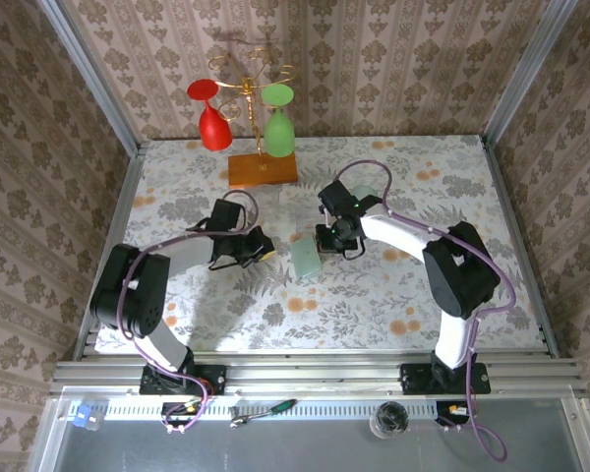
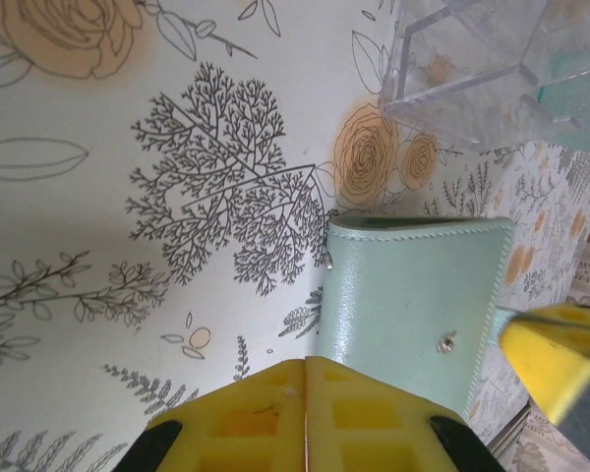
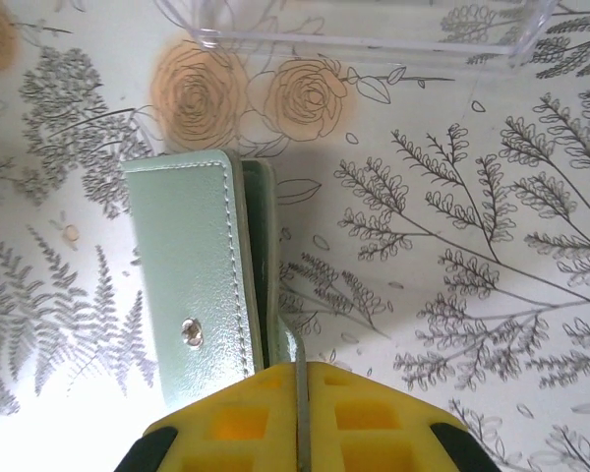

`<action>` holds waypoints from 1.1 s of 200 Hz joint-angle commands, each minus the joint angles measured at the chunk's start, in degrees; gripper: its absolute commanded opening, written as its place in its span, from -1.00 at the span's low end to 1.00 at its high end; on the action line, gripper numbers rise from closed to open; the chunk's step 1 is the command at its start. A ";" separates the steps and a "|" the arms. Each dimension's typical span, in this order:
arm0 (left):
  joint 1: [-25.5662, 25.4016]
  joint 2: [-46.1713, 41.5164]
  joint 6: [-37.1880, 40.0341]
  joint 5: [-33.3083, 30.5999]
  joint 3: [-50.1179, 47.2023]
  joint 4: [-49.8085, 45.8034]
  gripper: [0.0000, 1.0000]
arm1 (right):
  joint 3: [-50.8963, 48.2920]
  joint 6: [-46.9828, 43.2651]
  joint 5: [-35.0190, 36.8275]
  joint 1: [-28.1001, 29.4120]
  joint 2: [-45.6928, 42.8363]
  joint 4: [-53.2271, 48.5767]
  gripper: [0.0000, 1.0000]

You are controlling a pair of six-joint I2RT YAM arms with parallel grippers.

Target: Take the credit cards out of the card holder

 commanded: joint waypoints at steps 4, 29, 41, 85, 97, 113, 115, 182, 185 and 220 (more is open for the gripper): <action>-0.61 0.85 1.18 0.12 2.83 -2.62 -0.86 | -0.89 1.23 1.96 0.14 -4.20 -2.55 -1.00; -1.60 0.95 1.88 -0.39 3.70 -4.06 -0.88 | -0.42 2.11 0.81 0.28 -5.58 -2.12 -1.00; -1.56 1.12 1.88 -0.48 3.63 -4.07 -0.89 | 0.22 2.22 -0.20 0.48 -5.38 -2.24 -1.00; -1.21 0.83 1.59 -0.83 3.10 -3.60 -0.89 | 2.75 2.23 -3.08 2.15 -3.92 -2.36 -1.00; -1.25 0.40 1.61 -1.01 2.87 -3.72 -0.89 | 3.30 2.58 -3.59 2.59 -3.74 -2.25 -1.00; -0.92 -0.42 1.83 -1.48 2.53 -4.34 -0.90 | 3.89 3.38 -4.78 2.99 -3.98 -1.65 -1.00; -0.91 -0.47 1.87 -1.56 2.49 -4.45 -0.90 | 3.92 3.54 -4.99 3.03 -4.00 -1.65 -1.00; -0.03 -1.65 3.67 -1.91 3.52 -7.02 -0.92 | 4.91 4.64 -3.84 3.61 -5.10 -2.63 -1.00; -0.17 -1.37 3.83 -1.68 3.71 -7.06 -0.93 | 4.91 4.52 -3.53 3.65 -5.06 -2.93 -1.00; -3.09 1.94 4.95 -0.82 6.02 -8.49 -0.98 | 4.70 1.66 2.32 3.57 -5.32 -7.48 -1.00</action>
